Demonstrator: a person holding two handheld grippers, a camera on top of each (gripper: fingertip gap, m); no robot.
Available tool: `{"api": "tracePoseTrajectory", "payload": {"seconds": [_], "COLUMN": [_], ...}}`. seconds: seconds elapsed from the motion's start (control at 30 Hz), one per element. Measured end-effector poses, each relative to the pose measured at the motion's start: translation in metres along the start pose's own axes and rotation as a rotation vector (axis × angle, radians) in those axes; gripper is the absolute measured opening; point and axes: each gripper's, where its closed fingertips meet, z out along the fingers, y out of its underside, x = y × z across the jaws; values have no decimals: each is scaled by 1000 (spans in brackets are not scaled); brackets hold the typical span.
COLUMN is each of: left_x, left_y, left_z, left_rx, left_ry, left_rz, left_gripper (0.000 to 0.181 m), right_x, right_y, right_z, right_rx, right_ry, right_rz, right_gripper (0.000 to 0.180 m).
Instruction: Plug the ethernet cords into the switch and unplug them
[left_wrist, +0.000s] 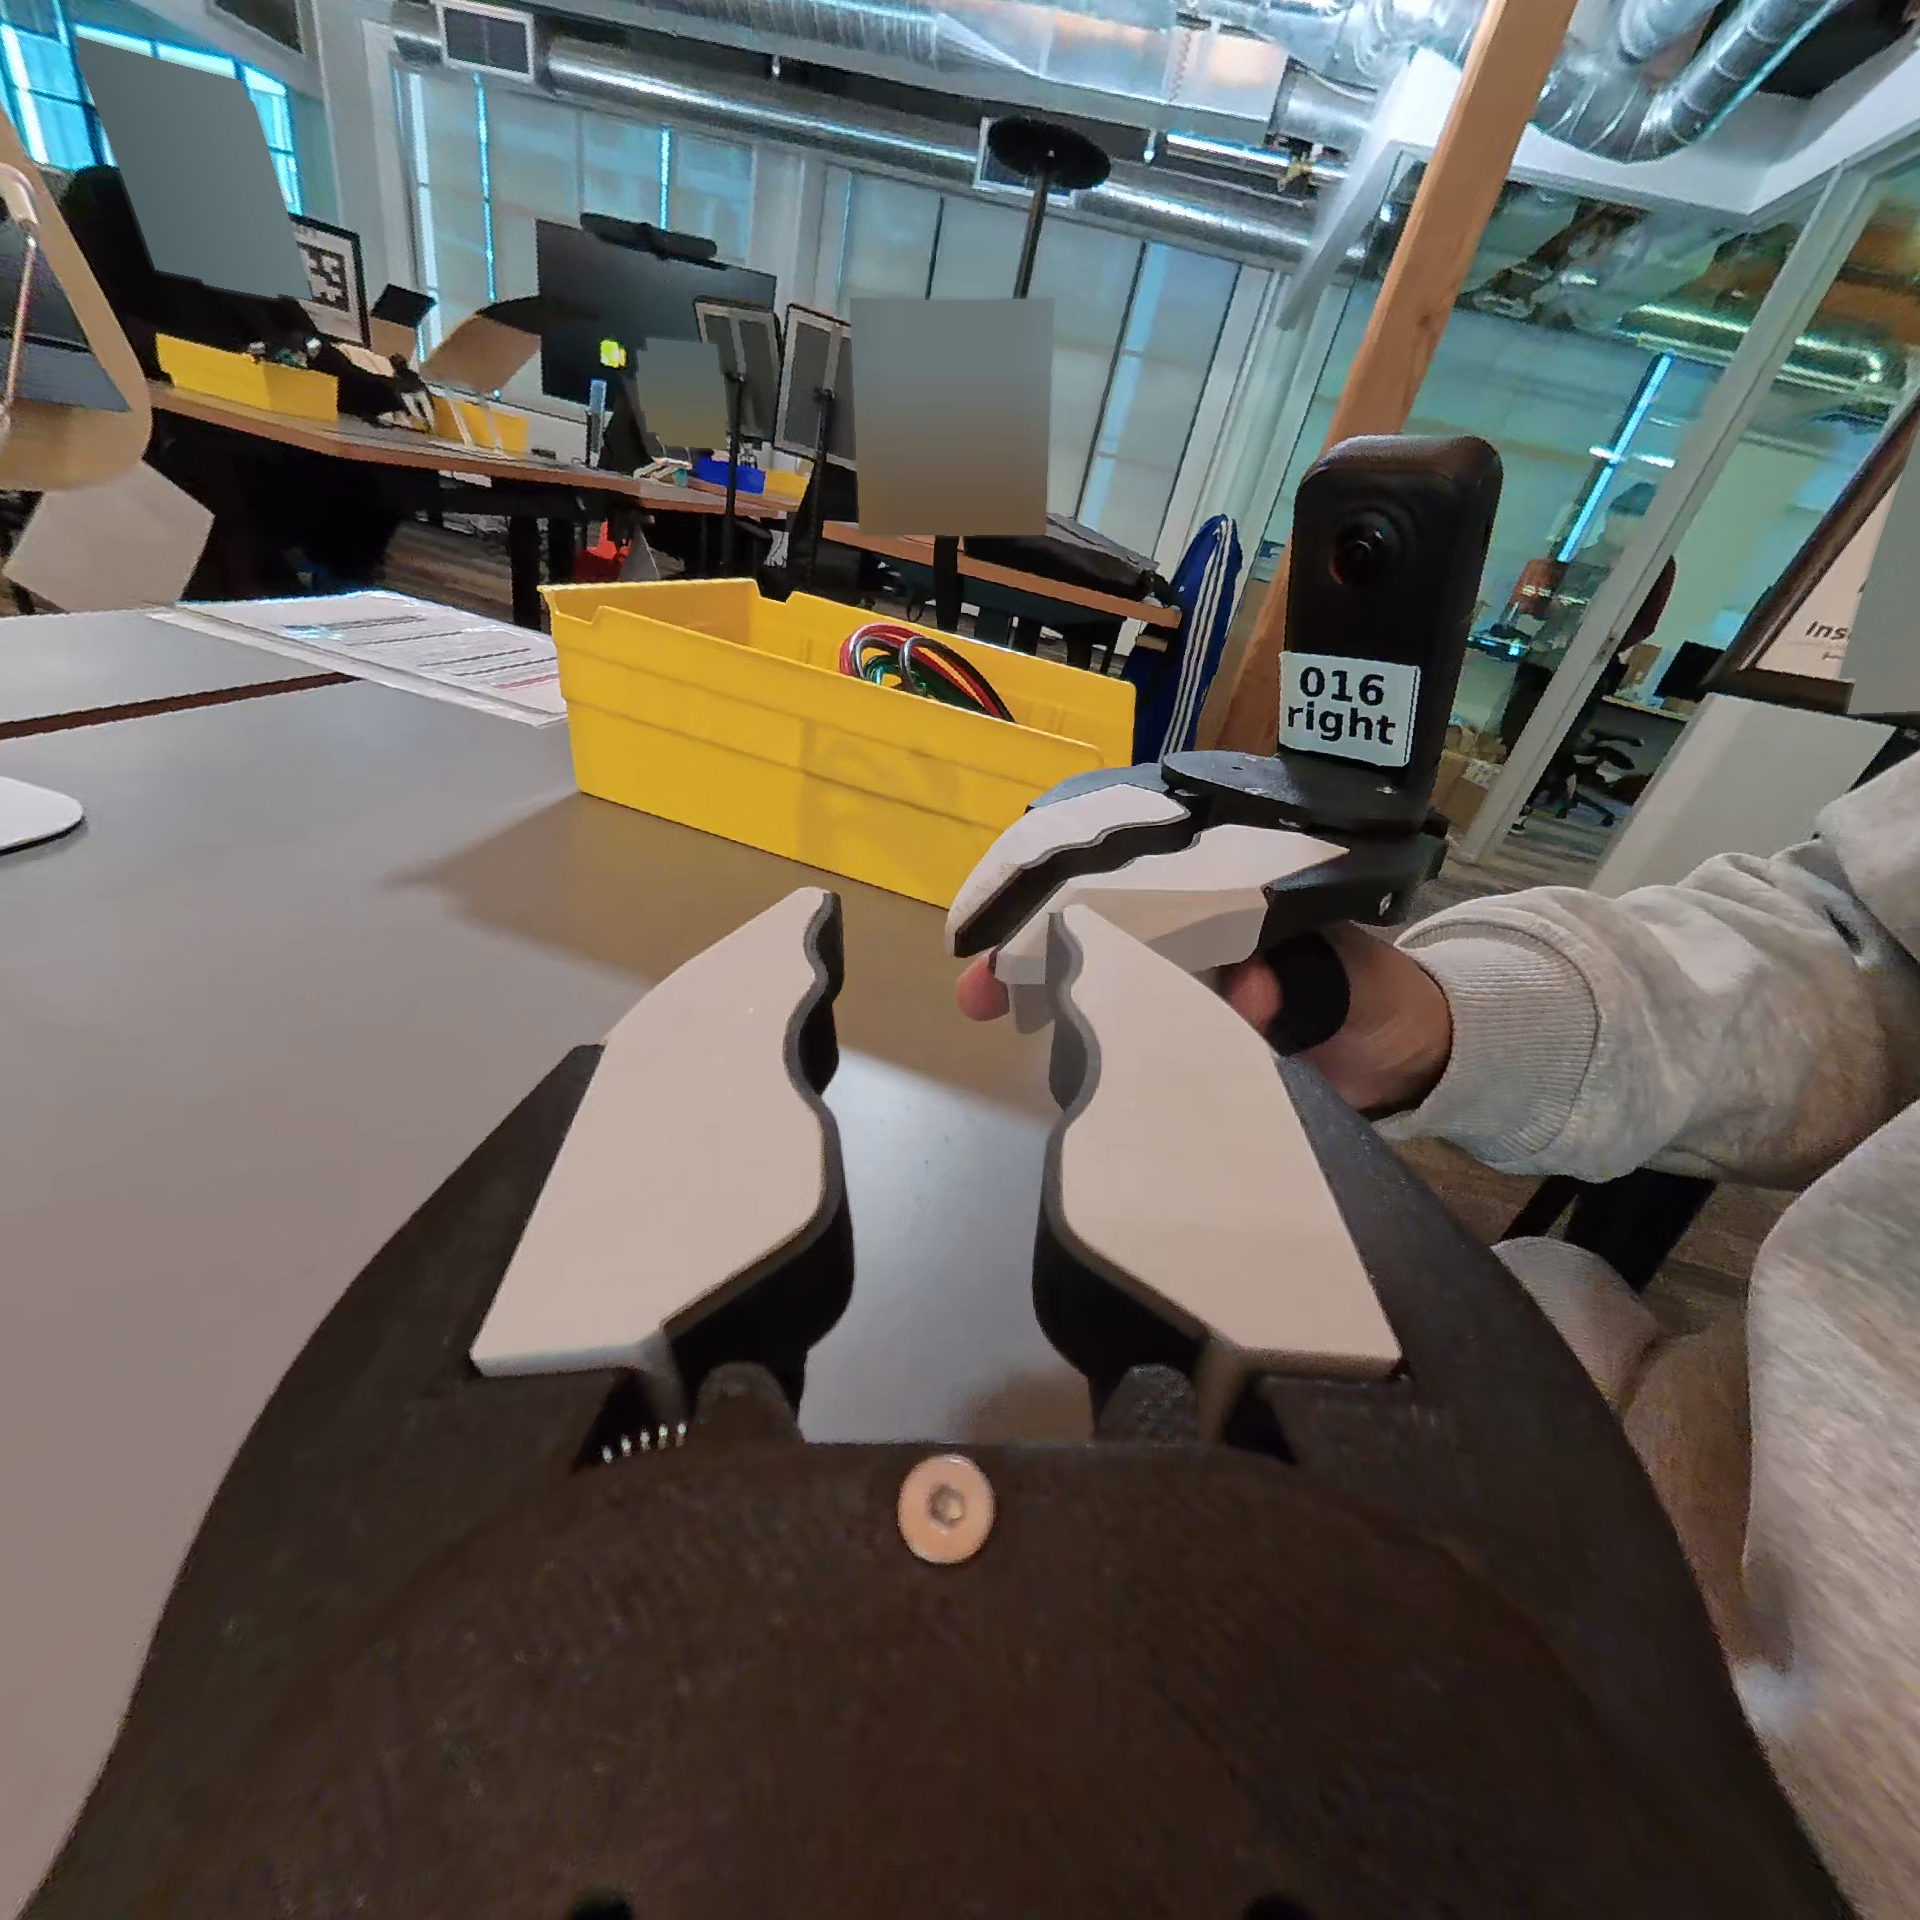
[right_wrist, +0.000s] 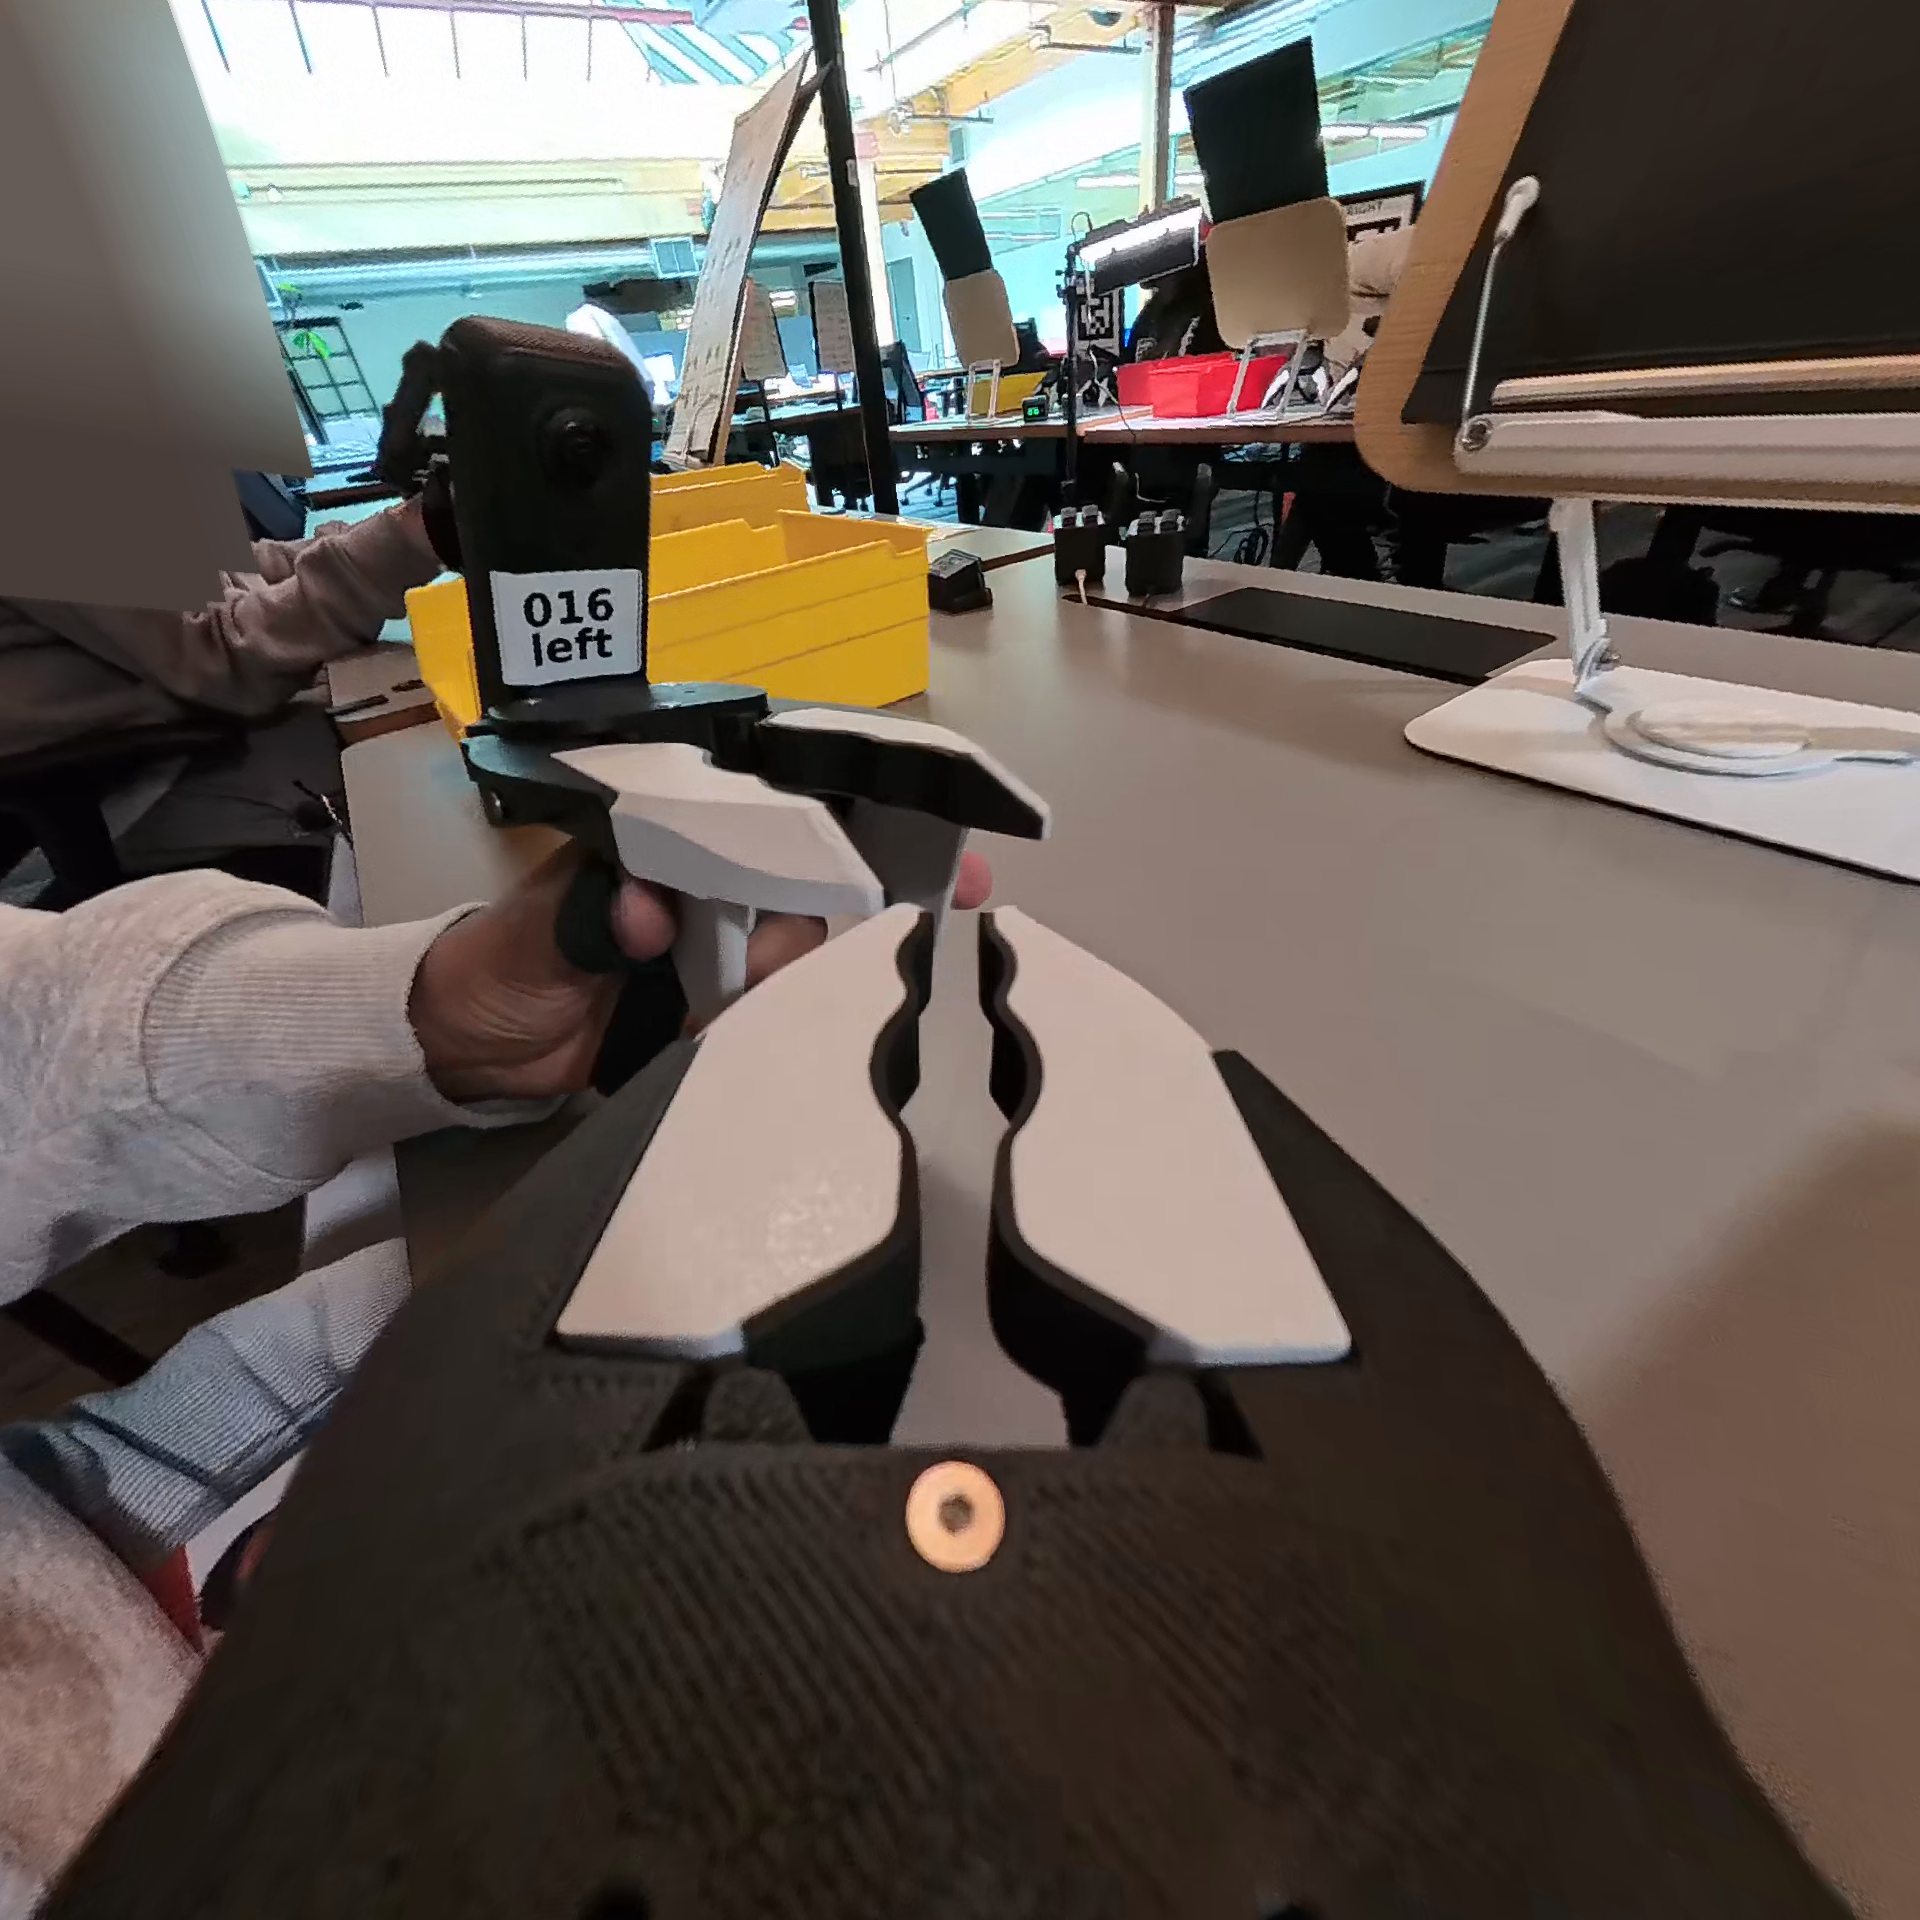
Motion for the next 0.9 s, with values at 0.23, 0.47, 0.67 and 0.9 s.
{"api": "tracePoseTrajectory", "payload": {"seconds": [0.23, 0.47, 0.67, 0.9], "left_x": [0, 1, 6, 9], "left_y": [-5, -6, -5, -2], "left_z": [-3, -3, -3, -2], "left_rx": [33, 36, 27, -1], "left_ry": [-11, -35, -22, -16], "left_rz": [-9, 30, 67, 88], "left_gripper": [3, 0, 0, 2], "right_x": [1, 4, 7, 8], "right_y": [2, 4, 2, 1], "right_z": [1, 1, 0, 0], "right_rx": [-10, -22, -10, -5], "right_ry": [8, 22, 25, 22], "right_rz": [1, 9, 47, 65], "right_gripper": [9, 9, 9, 9]}}
